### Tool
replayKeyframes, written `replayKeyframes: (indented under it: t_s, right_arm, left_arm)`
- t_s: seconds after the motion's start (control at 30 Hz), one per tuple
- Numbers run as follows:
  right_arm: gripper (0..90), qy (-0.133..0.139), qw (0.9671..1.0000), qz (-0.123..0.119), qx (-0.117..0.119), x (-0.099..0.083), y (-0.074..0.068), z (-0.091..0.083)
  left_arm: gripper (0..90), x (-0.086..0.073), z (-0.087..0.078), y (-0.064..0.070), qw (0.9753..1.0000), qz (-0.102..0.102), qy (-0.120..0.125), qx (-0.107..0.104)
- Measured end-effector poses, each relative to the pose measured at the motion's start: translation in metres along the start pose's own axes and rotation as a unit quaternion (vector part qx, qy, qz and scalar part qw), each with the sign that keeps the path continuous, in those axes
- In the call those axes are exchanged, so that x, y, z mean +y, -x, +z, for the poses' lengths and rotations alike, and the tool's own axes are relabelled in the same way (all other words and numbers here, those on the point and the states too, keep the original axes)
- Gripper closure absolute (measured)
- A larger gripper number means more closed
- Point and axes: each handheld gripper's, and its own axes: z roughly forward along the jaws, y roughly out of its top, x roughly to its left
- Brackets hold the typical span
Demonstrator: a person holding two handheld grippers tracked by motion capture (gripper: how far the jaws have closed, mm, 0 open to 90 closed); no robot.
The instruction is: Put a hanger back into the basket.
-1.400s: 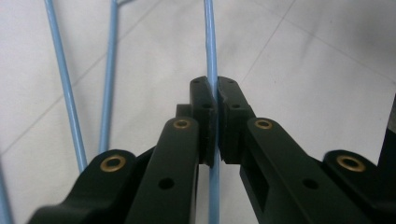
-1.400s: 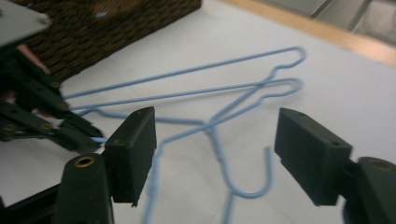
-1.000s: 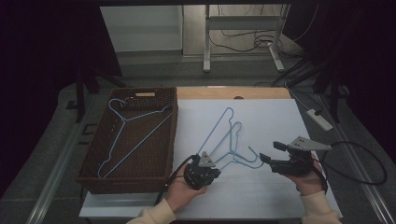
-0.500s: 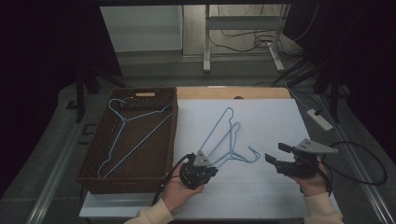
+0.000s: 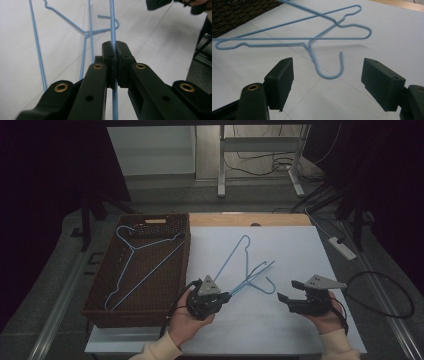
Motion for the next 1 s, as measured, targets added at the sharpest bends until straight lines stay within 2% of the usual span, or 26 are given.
replayKeyframes:
  t_s: [0.13, 0.3, 0.37, 0.4, 0.47, 0.77, 0.93, 1.0]
  right_arm:
    - [26.5, -0.002, 1.0, -0.002, -0.001, -0.001, -0.001, 0.001]
    - [26.3, 0.0, 1.0, -0.004, 0.0, -0.002, -0.002, 0.001]
    - [26.2, 0.0, 1.0, -0.003, 0.001, -0.003, -0.002, 0.002]
    - [26.2, 0.0, 1.0, -0.003, 0.001, -0.003, -0.002, 0.002]
    - [26.1, -0.001, 1.0, -0.003, 0.002, -0.003, -0.002, 0.002]
    - [26.2, -0.006, 1.0, -0.006, 0.001, -0.004, -0.003, 0.003]
    - [25.9, -0.008, 1.0, -0.005, -0.001, -0.004, -0.003, 0.004]
    - [26.0, -0.009, 0.9999, -0.005, 0.0, -0.004, -0.003, 0.004]
  left_arm:
    - [87.0, 0.003, -0.008, 0.0, 1.0, 0.001, 0.009, -0.003]
    - [87.0, 0.011, -0.029, -0.004, 0.9994, 0.003, 0.033, -0.008]
    - [87.0, 0.014, -0.036, -0.007, 0.9992, 0.004, 0.037, -0.016]
    - [87.0, 0.014, -0.036, -0.007, 0.9992, 0.004, 0.037, -0.016]
    - [87.0, 0.017, -0.047, -0.011, 0.9989, 0.004, 0.045, -0.015]
    - [87.0, 0.022, -0.094, -0.028, 0.9946, -0.003, 0.103, 0.004]
    - [87.0, 0.023, -0.109, -0.035, 0.9923, -0.01, 0.123, 0.015]
    - [87.0, 0.023, -0.111, -0.036, 0.9921, -0.009, 0.124, 0.016]
